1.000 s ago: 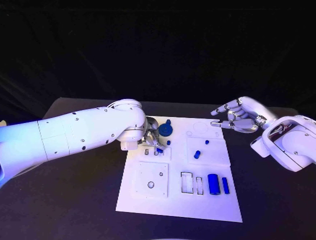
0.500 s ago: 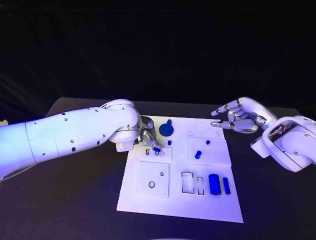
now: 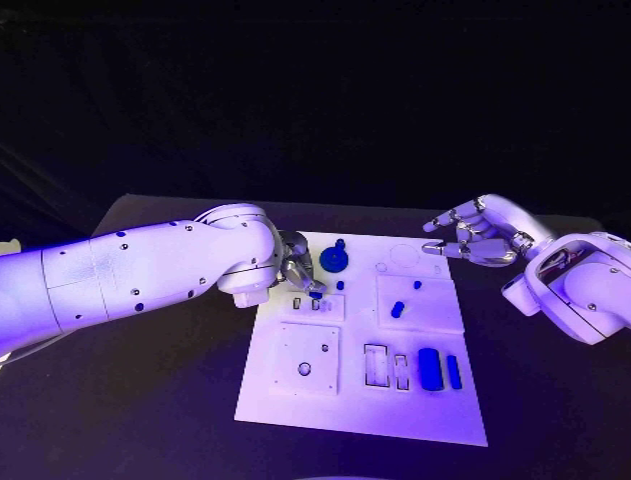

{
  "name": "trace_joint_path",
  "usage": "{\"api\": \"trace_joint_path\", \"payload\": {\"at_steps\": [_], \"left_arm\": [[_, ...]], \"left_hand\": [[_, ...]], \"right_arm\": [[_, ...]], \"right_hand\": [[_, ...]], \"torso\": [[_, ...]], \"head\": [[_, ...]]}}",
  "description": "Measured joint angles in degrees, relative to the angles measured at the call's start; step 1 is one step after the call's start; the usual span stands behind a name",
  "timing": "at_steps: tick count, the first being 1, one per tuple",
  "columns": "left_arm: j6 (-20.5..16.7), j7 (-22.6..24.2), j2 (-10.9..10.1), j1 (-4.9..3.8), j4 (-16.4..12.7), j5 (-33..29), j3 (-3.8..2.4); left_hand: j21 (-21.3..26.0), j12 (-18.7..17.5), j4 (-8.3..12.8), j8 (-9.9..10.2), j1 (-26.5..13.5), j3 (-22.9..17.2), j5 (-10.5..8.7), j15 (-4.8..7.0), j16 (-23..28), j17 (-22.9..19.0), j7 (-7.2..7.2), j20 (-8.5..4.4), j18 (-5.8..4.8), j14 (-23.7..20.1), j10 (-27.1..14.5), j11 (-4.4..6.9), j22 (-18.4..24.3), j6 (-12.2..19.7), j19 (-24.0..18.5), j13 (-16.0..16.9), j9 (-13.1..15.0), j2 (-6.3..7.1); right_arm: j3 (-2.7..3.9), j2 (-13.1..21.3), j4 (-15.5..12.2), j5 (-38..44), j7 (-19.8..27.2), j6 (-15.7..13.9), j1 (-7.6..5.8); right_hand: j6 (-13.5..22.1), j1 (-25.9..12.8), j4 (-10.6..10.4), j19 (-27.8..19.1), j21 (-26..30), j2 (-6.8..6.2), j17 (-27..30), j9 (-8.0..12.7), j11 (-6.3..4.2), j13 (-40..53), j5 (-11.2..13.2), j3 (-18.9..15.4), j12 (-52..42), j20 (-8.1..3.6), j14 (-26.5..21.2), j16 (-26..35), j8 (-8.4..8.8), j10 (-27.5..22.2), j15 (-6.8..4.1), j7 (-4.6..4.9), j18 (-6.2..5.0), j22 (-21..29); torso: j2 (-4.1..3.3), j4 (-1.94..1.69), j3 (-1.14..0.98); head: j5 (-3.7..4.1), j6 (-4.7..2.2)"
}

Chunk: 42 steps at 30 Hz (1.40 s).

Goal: Assemble the parts on the task board

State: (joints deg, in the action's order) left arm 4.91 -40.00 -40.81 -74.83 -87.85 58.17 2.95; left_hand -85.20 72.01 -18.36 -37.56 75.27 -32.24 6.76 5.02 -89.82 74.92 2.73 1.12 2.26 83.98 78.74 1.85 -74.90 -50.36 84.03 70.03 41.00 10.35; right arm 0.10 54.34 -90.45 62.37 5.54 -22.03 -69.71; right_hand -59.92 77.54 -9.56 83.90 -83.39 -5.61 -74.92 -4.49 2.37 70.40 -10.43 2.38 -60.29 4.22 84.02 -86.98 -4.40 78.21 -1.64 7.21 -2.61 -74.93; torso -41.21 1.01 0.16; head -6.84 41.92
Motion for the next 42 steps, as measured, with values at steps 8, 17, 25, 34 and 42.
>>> {"api": "trace_joint_path", "payload": {"at_steps": [8, 17, 25, 34, 42], "left_arm": [[-1.42, 0.00, -0.01, 1.12, -0.66, 4.23, 0.24], [-1.42, -0.01, -0.38, 1.44, -1.27, 7.96, 0.30], [-0.51, -0.01, -0.54, 1.51, -1.33, 8.94, 0.43], [0.14, -0.01, 0.02, 1.96, -0.43, 8.98, 0.46], [0.02, 0.03, 0.24, 2.14, -0.29, 8.88, 0.42]], "left_hand": [[0.00, 0.00, 0.07, 0.00, -0.08, -0.07, -0.02, 0.00, 0.00, 0.00, 0.01, 0.00, 0.00, 0.00, 0.00, 0.00, 0.00, -0.01, 0.00, -0.01, 0.05, 0.08], [0.00, 0.22, 1.08, -0.37, -1.10, -1.40, -0.22, 0.00, 0.00, -0.01, 0.02, 0.00, 0.00, 0.00, 0.41, 0.01, -0.05, -0.03, 0.00, 0.15, 0.34, 0.32], [0.00, 0.54, 1.34, -0.38, -1.52, -1.66, -0.39, 0.00, 0.00, -0.01, 0.04, 0.00, 0.01, 0.00, 0.41, 0.01, -0.04, -0.04, 0.00, 0.25, 0.50, 0.16], [0.00, 0.54, 1.91, -0.56, -2.35, -2.23, -0.45, 0.00, 0.00, -0.01, 0.11, 0.00, 0.00, 0.00, 0.41, 0.01, -0.04, -0.13, 0.00, 0.30, 0.82, 0.38], [0.00, 0.54, 2.24, -0.59, -2.87, -2.87, -0.61, 0.00, 0.00, -0.02, -0.05, 0.00, 0.00, 0.00, 0.61, 0.20, -0.03, -0.32, 0.00, 0.39, 0.82, 0.31]], "right_arm": [[0.00, 0.17, -0.07, 0.00, -0.01, 0.02, 0.00], [0.00, 0.20, -0.09, 0.00, -0.01, 0.07, 0.00], [0.00, 0.13, -0.38, 0.00, 0.01, 0.15, 0.01], [0.00, -0.02, -0.47, 0.00, 0.03, 0.25, 0.02], [0.00, -0.04, -0.46, 0.00, 0.04, 0.31, 0.04]], "right_hand": [[0.00, 0.00, 0.00, 0.00, 0.00, 0.00, 0.01, 0.00, 0.00, 0.00, 0.00, 0.00, 0.00, 0.00, 0.00, 0.00, 0.00, 0.00, 0.00, 0.00, 0.00, 0.01], [0.00, 0.00, 0.00, 0.00, 0.00, 0.00, 0.01, 0.01, 0.00, 0.00, 0.00, 0.00, 0.00, 0.00, 0.00, 0.00, 0.00, 0.00, 0.00, 0.00, 0.00, 0.01], [0.00, 0.00, 0.00, 0.00, 0.00, 0.00, 0.01, 0.01, 0.00, 0.00, 0.00, 0.00, 0.00, 0.00, 0.00, 0.00, 0.00, 0.00, 0.00, 0.00, 0.00, 0.02], [0.00, 0.00, 0.00, 0.00, 0.00, 0.00, 0.02, 0.02, 0.00, 0.01, 0.00, 0.00, 0.00, 0.00, 0.00, 0.00, 0.00, 0.00, 0.00, 0.00, 0.00, 0.02], [0.00, 0.00, 0.00, 0.00, 0.00, 0.00, 0.02, 0.02, 0.00, 0.01, 0.00, 0.00, 0.00, 0.00, 0.00, 0.00, 0.00, 0.00, 0.00, 0.00, 0.00, 0.02]], "torso": [[-0.03, 0.03, 0.02], [-0.04, 0.11, 0.04], [-0.05, 0.08, 0.05], [-0.05, 0.09, 0.06], [-0.05, 0.13, 0.03]], "head": [[-0.13, 0.20], [-0.14, 0.40], [-0.06, 0.60], [-0.14, 0.73], [-0.18, 0.83]]}}
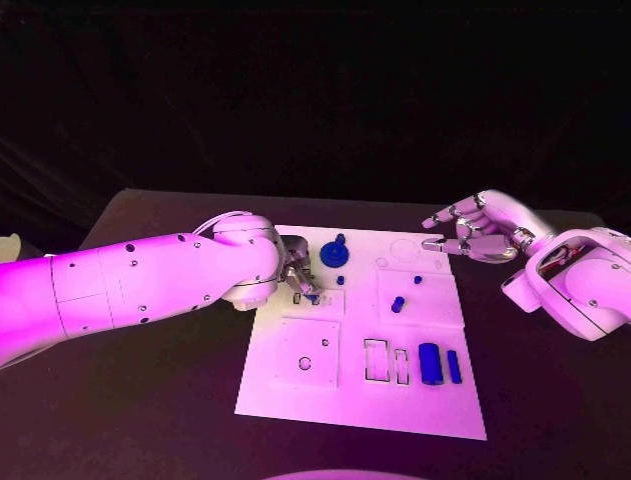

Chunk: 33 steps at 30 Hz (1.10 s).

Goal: Assemble the parts on the task board

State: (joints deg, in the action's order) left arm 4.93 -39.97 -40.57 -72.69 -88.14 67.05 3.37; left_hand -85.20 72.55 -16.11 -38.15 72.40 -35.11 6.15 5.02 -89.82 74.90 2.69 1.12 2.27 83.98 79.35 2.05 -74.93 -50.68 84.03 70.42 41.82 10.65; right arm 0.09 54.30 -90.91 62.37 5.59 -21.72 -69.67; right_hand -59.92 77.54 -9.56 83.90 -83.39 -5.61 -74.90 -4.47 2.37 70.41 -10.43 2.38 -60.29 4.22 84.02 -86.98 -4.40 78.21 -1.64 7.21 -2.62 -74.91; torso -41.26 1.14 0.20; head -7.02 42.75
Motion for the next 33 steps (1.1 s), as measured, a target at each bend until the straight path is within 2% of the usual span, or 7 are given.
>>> {"api": "trace_joint_path", "payload": {"at_steps": [12, 33], "left_arm": [[0.03, 0.03, 0.01, 0.32, -0.54, -0.24, 0.12], [-0.22, -0.02, 0.05, 0.38, -0.56, -0.36, 0.13]], "left_hand": [[0.00, 0.00, 0.04, -0.18, -0.23, -0.04, -0.06, 0.00, 0.00, 0.04, 0.08, 0.00, 0.00, 0.00, 0.00, 0.00, 0.01, -0.12, 0.00, 0.07, 0.18, 0.22], [0.00, 0.34, 0.29, -0.20, -0.03, -0.29, -0.27, 0.00, 0.00, 0.03, 0.13, 0.00, 0.00, 0.00, 0.00, -0.01, 0.02, -0.18, 0.00, 0.17, 0.33, 0.03]], "right_arm": [[0.00, -0.12, 0.09, 0.00, 0.01, 0.09, 0.05], [0.00, -0.25, 0.12, -0.01, 0.06, 0.30, 0.18]], "right_hand": [[0.00, 0.00, 0.00, 0.00, 0.00, 0.00, -0.04, 0.00, 0.00, 0.00, 0.00, 0.00, 0.00, 0.00, 0.00, 0.00, 0.00, 0.00, 0.00, 0.00, 0.00, 0.00], [0.00, 0.00, -0.16, 0.00, 0.00, 0.00, -0.03, 0.01, 0.00, -0.05, 0.00, -0.16, 0.00, 0.00, 0.00, 0.00, 0.00, 0.00, 0.00, 0.00, 0.00, -0.04]], "torso": [[0.01, -0.05, -0.01], [-0.01, -0.05, -0.03]], "head": [[0.04, 0.16], [-0.02, 0.32]]}}
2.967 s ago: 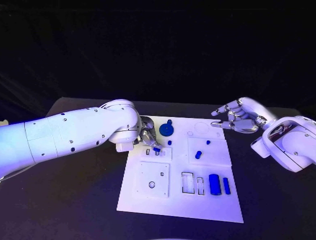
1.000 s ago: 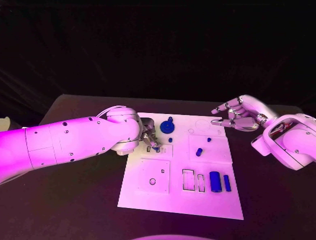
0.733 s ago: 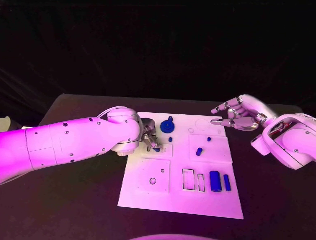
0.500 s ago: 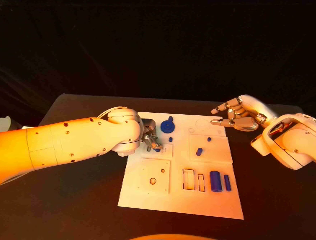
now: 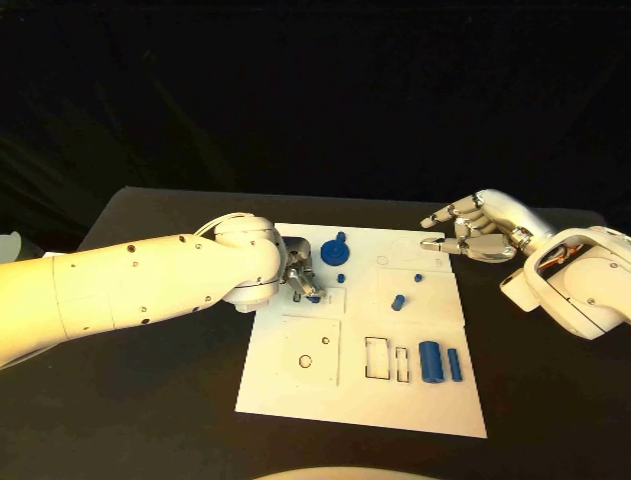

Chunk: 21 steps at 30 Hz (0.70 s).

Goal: Assemble the parts on the task board

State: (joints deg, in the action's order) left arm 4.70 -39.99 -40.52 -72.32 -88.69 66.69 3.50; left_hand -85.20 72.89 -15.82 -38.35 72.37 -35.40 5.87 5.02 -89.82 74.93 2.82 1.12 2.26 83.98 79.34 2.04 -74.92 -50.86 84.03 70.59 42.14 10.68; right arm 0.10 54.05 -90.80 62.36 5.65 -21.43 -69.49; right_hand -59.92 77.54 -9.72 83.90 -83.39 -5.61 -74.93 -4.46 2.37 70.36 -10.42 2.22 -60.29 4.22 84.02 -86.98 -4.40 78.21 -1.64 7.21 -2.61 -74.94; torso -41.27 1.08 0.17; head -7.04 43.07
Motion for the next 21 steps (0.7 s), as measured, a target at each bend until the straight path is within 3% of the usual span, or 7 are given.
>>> {"api": "trace_joint_path", "payload": {"at_steps": [16, 21], "left_arm": [[1.24, 0.01, 0.22, -0.11, 0.35, -0.15, -0.10], [1.32, -0.03, 0.52, -0.13, 0.70, -0.26, -0.11]], "left_hand": [[-0.22, 0.33, 0.36, -0.57, -0.82, 0.15, -0.01, 0.00, 0.00, -0.01, -0.18, 0.00, 0.00, 0.00, 0.32, 0.32, 0.00, 0.18, 0.00, 0.44, 0.84, 0.05], [-0.22, 0.66, 2.10, -0.75, -2.24, -1.59, -0.17, 0.00, 0.00, -0.01, -0.17, 0.00, 0.00, 0.00, 0.52, 0.52, 0.00, 0.18, 0.00, 0.66, 0.99, 0.10]], "right_arm": [[0.00, 0.09, 0.02, 0.00, 0.01, 0.47, 0.04], [0.00, 0.17, 0.03, 0.00, 0.00, 0.64, 0.05]], "right_hand": [[0.00, 0.00, 0.00, 0.00, 0.00, 0.00, 0.01, 0.00, 0.00, 0.00, 0.00, 0.00, 0.00, 0.00, 0.00, 0.00, 0.00, 0.00, 0.00, 0.00, 0.00, 0.01], [0.00, 0.00, 0.00, 0.00, 0.00, 0.00, 0.01, 0.00, 0.00, 0.00, 0.00, 0.00, 0.00, 0.00, 0.00, 0.00, 0.00, 0.00, 0.00, 0.00, 0.00, 0.02]], "torso": [[-0.01, 0.03, 0.01], [-0.01, 0.07, 0.01]], "head": [[-0.09, 0.10], [-0.12, 0.15]]}}
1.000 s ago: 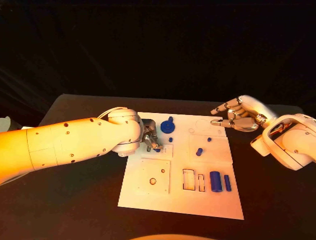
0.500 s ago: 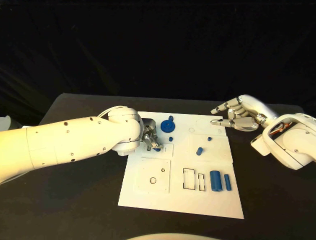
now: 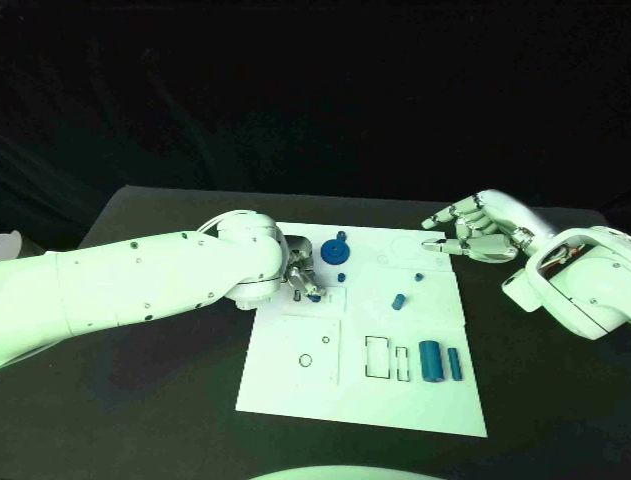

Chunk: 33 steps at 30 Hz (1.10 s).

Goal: Assemble the parts on the task board

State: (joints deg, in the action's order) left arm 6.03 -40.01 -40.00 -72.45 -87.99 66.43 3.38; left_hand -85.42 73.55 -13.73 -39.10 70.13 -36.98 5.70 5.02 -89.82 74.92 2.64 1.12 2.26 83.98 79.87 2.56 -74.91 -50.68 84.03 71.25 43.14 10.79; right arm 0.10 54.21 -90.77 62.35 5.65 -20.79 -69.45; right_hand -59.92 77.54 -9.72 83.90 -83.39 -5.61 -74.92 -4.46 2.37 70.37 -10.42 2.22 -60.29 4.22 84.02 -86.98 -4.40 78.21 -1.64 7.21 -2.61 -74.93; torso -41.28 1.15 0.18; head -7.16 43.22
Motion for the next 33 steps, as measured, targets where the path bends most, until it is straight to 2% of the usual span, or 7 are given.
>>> {"api": "trace_joint_path", "payload": {"at_steps": [9, 12, 17, 18, 24, 27, 33], "left_arm": [[0.53, -0.15, 0.43, -0.08, 0.52, -0.32, -0.06], [0.77, -0.18, 0.48, -0.10, 0.68, -0.39, -0.08], [1.19, -0.21, 0.49, -0.11, 0.84, -0.46, -0.08], [1.27, -0.21, 0.49, -0.11, 0.87, -0.48, -0.08], [1.59, -0.21, 0.55, -0.10, 0.97, -0.54, -0.07], [1.69, -0.21, 0.57, -0.10, 1.07, -0.57, -0.07], [1.99, -0.21, 0.71, -0.01, 1.22, -0.78, 0.01]], "left_hand": [[-0.35, 0.64, 2.51, -0.28, -2.59, -1.29, 0.00, 0.41, 0.00, 0.00, 0.19, 0.00, 0.00, 0.00, 0.33, 0.30, 0.00, -0.22, 0.00, 0.65, 0.29, -0.14], [-0.48, 0.67, 2.98, -0.27, -3.47, -0.75, 0.00, 0.41, 0.00, -0.01, -0.18, 0.00, 0.00, 0.00, 0.61, 0.42, 0.00, -0.65, 0.00, 0.82, 0.37, 0.18], [-0.68, 1.00, 2.34, -0.27, -4.35, 1.47, 0.02, 0.52, 0.00, -0.01, -0.71, -0.43, 0.00, 0.11, 0.73, 0.54, 0.00, -1.55, 0.00, 1.15, 0.52, 0.44], [-0.69, 1.11, 2.28, -0.27, -4.63, 1.82, 0.02, 0.62, 0.00, -0.01, -1.24, -0.43, 0.00, 0.20, 0.82, 0.63, 0.01, -2.08, 0.00, 1.22, 0.52, 0.18], [-0.94, 1.34, 1.87, -0.27, -5.12, 3.06, 0.02, 0.83, 0.00, -0.01, -1.24, -0.43, 0.00, -0.01, 1.12, 0.52, 0.00, -2.49, 0.00, 1.48, 0.76, -0.13], [-0.94, 1.67, 1.38, -0.27, -5.84, 4.14, 0.02, 0.83, 0.00, -0.01, -1.95, -0.43, 0.00, -0.01, 1.33, 0.73, 0.01, -3.20, 0.00, 1.77, 0.77, -0.26], [-1.15, 2.01, 0.24, -0.28, -6.77, 5.77, 0.02, 0.82, 0.00, -0.01, -2.44, -0.43, 0.00, -0.01, 1.66, 0.81, 0.01, -4.11, 0.00, 2.22, 0.79, -0.57]], "right_arm": [[0.00, 0.08, -0.06, 0.00, -0.03, 0.17, 0.01], [0.00, 0.11, -0.07, 0.00, -0.04, 0.21, 0.01], [0.00, 0.20, -0.10, 0.00, -0.05, 0.25, 0.01], [0.00, 0.22, -0.10, 0.00, -0.06, 0.26, 0.01], [0.00, 0.31, -0.22, 0.00, -0.08, 0.30, 0.00], [0.00, 0.38, -0.25, 0.02, -0.09, 0.30, 0.00], [0.00, 0.46, -0.30, 0.05, -0.11, 0.30, 0.00]], "right_hand": [[0.00, 0.00, 0.00, 0.00, 0.00, 0.00, 0.01, 0.00, 0.00, 0.00, 0.00, 0.00, 0.00, 0.00, 0.00, 0.00, 0.00, 0.00, 0.00, 0.00, 0.00, 0.00], [0.00, 0.00, 0.00, 0.00, 0.00, 0.00, 0.01, 0.00, 0.00, 0.00, 0.00, 0.00, 0.00, 0.00, 0.00, 0.00, 0.00, 0.00, 0.00, 0.00, 0.00, 0.01], [0.00, 0.00, 0.00, 0.00, 0.00, 0.00, 0.01, 0.00, 0.00, 0.00, 0.00, 0.00, 0.00, 0.00, 0.00, 0.00, 0.00, 0.00, 0.00, 0.00, 0.00, 0.01], [0.00, 0.00, 0.00, 0.00, 0.00, 0.00, 0.01, 0.00, 0.00, 0.00, 0.00, 0.00, 0.00, 0.00, 0.00, 0.00, 0.00, 0.00, 0.00, 0.00, 0.00, 0.01], [0.00, 0.00, 0.00, 0.00, 0.00, 0.00, 0.01, -0.04, 0.00, 0.01, 0.00, 0.00, 0.00, 0.00, 0.00, 0.00, 0.00, 0.00, 0.00, 0.00, 0.00, 0.01], [0.00, 0.00, 0.00, 0.00, 0.00, 0.00, 0.01, -0.04, 0.00, 0.01, 0.00, 0.00, 0.00, 0.00, 0.00, 0.00, 0.00, 0.00, 0.00, 0.00, 0.00, 0.01], [0.00, 0.00, 0.00, 0.00, 0.00, 0.00, 0.02, -0.04, 0.00, 0.01, 0.00, 0.00, 0.00, 0.00, 0.00, 0.00, 0.00, 0.00, 0.00, 0.00, 0.00, 0.02]], "torso": [[0.00, 0.01, -0.03], [0.01, 0.02, -0.05], [0.02, 0.02, -0.05], [0.02, 0.01, -0.04], [0.03, -0.02, -0.02], [0.03, -0.02, -0.02], [0.03, -0.02, -0.02]], "head": [[0.00, 0.19], [0.06, 0.29], [0.19, 0.35], [0.20, 0.36], [0.22, 0.37], [0.23, 0.37], [0.21, 0.37]]}}
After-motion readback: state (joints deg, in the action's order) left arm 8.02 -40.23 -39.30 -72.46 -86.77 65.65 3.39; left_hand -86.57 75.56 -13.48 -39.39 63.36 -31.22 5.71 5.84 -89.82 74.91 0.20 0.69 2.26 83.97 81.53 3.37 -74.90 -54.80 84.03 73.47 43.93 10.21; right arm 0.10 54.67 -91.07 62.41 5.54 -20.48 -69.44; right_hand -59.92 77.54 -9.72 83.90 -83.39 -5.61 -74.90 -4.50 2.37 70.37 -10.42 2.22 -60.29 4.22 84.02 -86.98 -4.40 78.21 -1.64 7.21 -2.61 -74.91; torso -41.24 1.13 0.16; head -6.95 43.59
